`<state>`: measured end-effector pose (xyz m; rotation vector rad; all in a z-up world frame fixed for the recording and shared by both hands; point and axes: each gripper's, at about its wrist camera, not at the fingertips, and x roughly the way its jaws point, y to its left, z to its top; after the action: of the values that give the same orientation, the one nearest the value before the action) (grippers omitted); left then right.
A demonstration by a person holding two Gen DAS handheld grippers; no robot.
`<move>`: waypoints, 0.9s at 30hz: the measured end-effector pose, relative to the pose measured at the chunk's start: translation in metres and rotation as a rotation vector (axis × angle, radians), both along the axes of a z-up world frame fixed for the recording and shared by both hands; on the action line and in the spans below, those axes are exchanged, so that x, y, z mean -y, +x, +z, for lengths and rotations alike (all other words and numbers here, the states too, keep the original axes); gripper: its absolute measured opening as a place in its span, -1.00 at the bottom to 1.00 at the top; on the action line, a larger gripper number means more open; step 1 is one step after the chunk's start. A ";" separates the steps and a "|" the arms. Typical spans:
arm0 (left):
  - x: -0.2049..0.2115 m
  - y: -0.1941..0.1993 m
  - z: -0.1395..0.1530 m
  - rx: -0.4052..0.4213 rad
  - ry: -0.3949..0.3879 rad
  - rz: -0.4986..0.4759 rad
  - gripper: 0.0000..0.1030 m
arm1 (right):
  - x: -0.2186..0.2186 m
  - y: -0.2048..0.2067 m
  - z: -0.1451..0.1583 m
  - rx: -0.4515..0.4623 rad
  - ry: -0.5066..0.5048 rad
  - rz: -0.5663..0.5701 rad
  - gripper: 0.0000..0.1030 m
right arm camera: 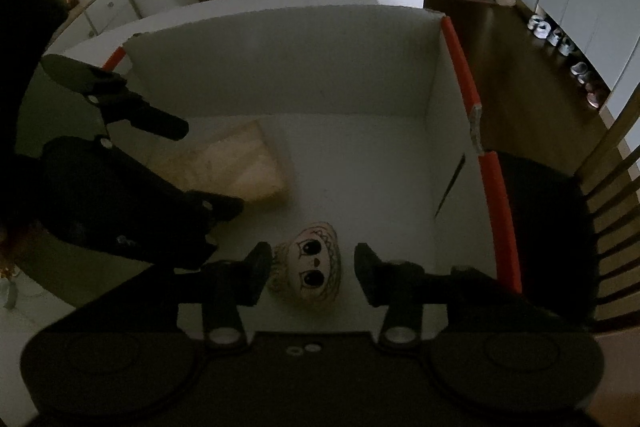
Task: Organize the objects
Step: 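Lower both held items into the red shoebox and open both tools, then lift both tools out of the box and return to the table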
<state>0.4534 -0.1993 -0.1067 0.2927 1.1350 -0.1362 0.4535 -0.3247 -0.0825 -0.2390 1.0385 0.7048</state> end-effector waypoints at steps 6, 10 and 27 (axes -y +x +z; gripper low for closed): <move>-0.006 -0.015 0.013 0.041 -0.021 0.012 0.51 | 0.008 -0.010 0.011 0.023 0.024 0.012 -0.02; -0.018 -0.029 0.024 0.071 -0.033 0.032 0.52 | 0.013 -0.016 0.024 0.048 0.047 0.020 0.00; -0.043 -0.084 0.082 0.250 -0.156 0.106 0.51 | 0.008 -0.058 0.072 0.161 0.081 0.041 0.04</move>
<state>0.3699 -0.1560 -0.0251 0.1068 0.8844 -0.0912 0.3953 -0.3326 -0.0106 -0.2438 0.8516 0.7508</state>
